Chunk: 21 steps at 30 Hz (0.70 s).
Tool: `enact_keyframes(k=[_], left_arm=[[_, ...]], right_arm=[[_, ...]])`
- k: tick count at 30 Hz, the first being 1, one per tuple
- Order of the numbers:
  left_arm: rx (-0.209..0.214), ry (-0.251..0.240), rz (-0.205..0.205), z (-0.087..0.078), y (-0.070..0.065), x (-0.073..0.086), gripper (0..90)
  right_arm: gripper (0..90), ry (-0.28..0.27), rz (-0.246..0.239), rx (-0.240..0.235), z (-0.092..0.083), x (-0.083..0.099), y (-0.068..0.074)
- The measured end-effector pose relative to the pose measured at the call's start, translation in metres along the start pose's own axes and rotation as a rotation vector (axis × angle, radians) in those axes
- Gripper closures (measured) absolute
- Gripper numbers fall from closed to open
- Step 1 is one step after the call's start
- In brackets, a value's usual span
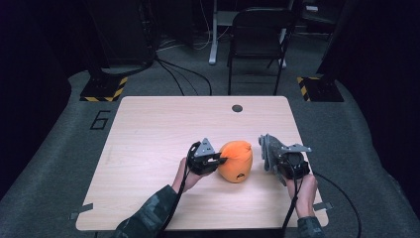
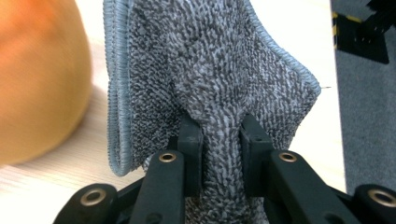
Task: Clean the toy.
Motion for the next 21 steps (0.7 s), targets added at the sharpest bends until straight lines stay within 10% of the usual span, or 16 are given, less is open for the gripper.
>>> enact_keyframes(k=[9, 17, 21], left_arm=[[-0.048, 0.013, -0.134, -0.003, 0.024, 0.011, 72.1], [-0.153, -0.006, -0.177, -0.003, 0.044, 0.015, 52.5], [-0.198, -0.026, -0.236, -0.005, 0.057, 0.019, 39.5]], right_arm=[[68.9, 0.078, -0.038, 0.01, 0.033, 0.014, 0.008], [40.6, 0.086, -0.035, 0.024, 0.04, 0.018, 0.009], [25.9, 0.054, 0.041, -0.021, 0.035, 0.015, 0.004]])
Point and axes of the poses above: each handheld gripper's, and its own axes: z roughly forward along the jaws, x roughly out of its underside, y roughly to its left, the point moved 6 cm from there along z, roughly forward along the jaws
